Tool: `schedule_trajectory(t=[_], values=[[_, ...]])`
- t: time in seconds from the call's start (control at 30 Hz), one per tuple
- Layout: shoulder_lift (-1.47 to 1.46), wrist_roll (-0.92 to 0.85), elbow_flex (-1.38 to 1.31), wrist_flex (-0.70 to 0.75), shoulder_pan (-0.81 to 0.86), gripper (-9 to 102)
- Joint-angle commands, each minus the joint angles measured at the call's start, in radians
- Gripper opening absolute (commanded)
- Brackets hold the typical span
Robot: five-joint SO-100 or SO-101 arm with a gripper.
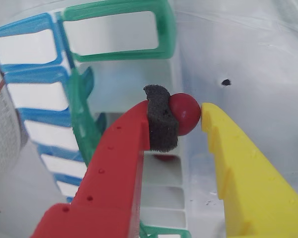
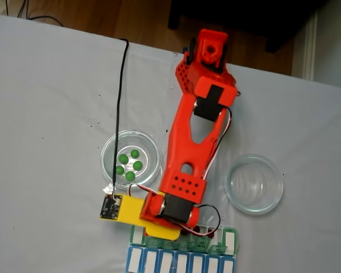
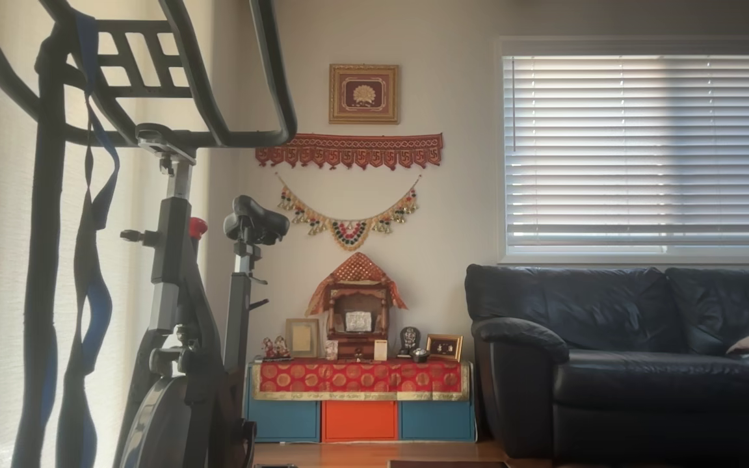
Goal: Sort medicines into box.
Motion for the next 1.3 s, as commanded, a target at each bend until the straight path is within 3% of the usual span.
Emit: schedule_trajectory(t=[0.0,0.17,0.97,1.27], values=[[0.031,-0.02,-0.144,0.055,0.008,2],[0.061,-0.037,-0.121,0.107,0.002,2],[-0.025,-0.074,-0.187,-0.006,0.006,2],[0.0,-0.025,-0.138,-0.124,0.012,1]])
